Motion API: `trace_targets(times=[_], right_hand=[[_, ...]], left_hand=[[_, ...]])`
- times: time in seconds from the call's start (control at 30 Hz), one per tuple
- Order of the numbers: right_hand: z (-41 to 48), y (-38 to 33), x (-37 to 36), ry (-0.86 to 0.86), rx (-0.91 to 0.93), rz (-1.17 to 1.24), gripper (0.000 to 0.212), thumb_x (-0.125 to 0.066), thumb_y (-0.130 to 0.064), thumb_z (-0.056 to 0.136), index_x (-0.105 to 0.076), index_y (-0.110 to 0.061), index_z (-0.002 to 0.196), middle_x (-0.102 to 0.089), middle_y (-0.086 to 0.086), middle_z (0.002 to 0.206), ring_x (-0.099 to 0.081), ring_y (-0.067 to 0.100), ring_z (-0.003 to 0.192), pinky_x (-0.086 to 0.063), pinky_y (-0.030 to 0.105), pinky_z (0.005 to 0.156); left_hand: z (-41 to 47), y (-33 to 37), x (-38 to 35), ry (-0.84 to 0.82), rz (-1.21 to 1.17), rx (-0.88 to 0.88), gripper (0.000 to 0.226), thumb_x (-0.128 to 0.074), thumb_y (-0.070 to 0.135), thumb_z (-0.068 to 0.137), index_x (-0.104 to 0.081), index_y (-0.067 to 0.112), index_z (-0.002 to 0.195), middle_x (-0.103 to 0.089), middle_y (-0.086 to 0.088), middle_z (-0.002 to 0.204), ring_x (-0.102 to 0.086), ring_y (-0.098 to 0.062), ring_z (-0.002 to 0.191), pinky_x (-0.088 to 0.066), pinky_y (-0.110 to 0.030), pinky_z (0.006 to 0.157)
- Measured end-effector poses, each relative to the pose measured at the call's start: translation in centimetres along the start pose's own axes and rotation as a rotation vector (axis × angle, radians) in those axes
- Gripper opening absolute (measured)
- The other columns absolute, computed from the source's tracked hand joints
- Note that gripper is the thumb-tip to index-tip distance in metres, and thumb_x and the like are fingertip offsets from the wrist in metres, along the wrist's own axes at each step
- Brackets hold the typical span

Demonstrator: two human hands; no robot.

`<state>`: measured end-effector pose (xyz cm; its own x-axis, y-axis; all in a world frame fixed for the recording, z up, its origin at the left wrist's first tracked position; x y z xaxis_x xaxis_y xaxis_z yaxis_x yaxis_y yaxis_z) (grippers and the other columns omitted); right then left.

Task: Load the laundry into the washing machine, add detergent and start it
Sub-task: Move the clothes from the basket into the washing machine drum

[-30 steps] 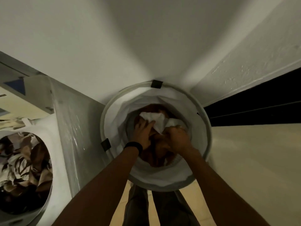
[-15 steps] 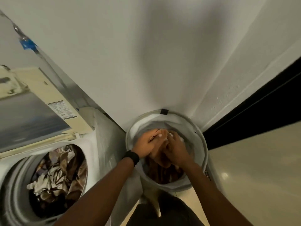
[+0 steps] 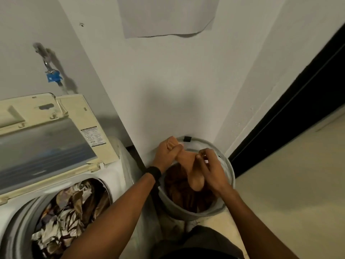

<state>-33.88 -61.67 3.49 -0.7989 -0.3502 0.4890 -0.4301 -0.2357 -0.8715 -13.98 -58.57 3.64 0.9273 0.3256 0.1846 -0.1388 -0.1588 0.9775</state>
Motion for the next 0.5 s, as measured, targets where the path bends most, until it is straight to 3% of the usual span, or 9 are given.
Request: trace_targets(times=[0.07,0.13,0.23,0.27,0.4,0.5], right_hand=[[-0.4,-0.9,1.2,0.127,0.028,0.011,0.01,-0.052,-0.033,0.107,-0.057,-0.025,0.111,-0.061,-0.011,0.108,-0.064,0.008,0.099,-0.056,0.039,0.084],[-0.6,-1.5,2.7,0.224,0.021,0.012,0.008,-0.051,-0.032,0.108,-0.056,-0.025,0.104,-0.062,-0.011,0.099,-0.063,0.009,0.094,-0.055,0.037,0.081],[-0.7,-2.0,4.3,0.273,-0.044,0.036,0.013,-0.048,-0.036,0.108,-0.049,-0.028,0.098,-0.058,-0.01,0.08,-0.057,0.004,0.073,-0.048,0.031,0.068],[-0.6,-2.1,4.5,0.257,-0.059,0.037,0.014,-0.047,-0.037,0.108,-0.048,-0.029,0.097,-0.056,-0.009,0.077,-0.053,0.003,0.067,-0.045,0.029,0.064],[-0.4,-3.1,3.1,0.155,-0.02,0.044,0.013,-0.053,-0.033,0.106,-0.055,-0.026,0.095,-0.058,0.005,0.077,-0.052,0.005,0.066,-0.044,0.026,0.062],[0.1,-4.7,1.8,0.097,0.026,0.119,0.013,-0.059,-0.019,0.104,-0.062,-0.009,0.097,-0.061,0.007,0.078,-0.053,0.0,0.069,-0.043,0.015,0.065]], left_hand=[[-0.6,0.2,-0.8,-0.027,-0.034,-0.003,0.041,-0.076,0.046,0.087,-0.043,0.021,0.08,-0.048,0.014,0.073,-0.049,-0.007,0.071,-0.045,-0.034,0.068],[-1.2,0.0,-1.1,-0.048,-0.048,-0.007,0.06,-0.083,0.059,0.074,-0.042,0.02,0.095,-0.054,0.008,0.089,-0.054,-0.008,0.085,-0.052,-0.04,0.077],[-1.4,-0.6,-0.6,-0.074,0.041,0.05,0.075,-0.092,0.055,0.065,-0.049,0.03,0.12,-0.065,0.005,0.117,-0.065,-0.011,0.104,-0.06,-0.034,0.086],[-1.4,-0.9,-0.5,-0.089,0.068,0.08,0.073,-0.094,0.053,0.065,-0.053,0.032,0.123,-0.068,0.007,0.118,-0.066,-0.01,0.106,-0.06,-0.033,0.087],[-1.3,0.0,0.3,-0.064,0.054,0.043,0.023,-0.082,0.049,0.083,-0.074,0.033,0.098,-0.077,0.01,0.095,-0.074,-0.018,0.1,-0.061,-0.041,0.091],[-1.1,0.4,-0.8,-0.135,0.053,-0.024,0.042,-0.064,0.059,0.09,-0.071,0.03,0.119,-0.072,0.012,0.117,-0.066,-0.008,0.115,-0.053,-0.038,0.104]])
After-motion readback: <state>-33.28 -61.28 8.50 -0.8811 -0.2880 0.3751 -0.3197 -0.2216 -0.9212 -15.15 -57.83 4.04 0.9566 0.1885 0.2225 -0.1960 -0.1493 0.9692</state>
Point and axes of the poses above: each hand's wrist, its own z-axis towards the middle knuckle, its own x-axis out of the back of the hand, y = z × x, the point moved 7 cm from there along z, towards the middle knuckle
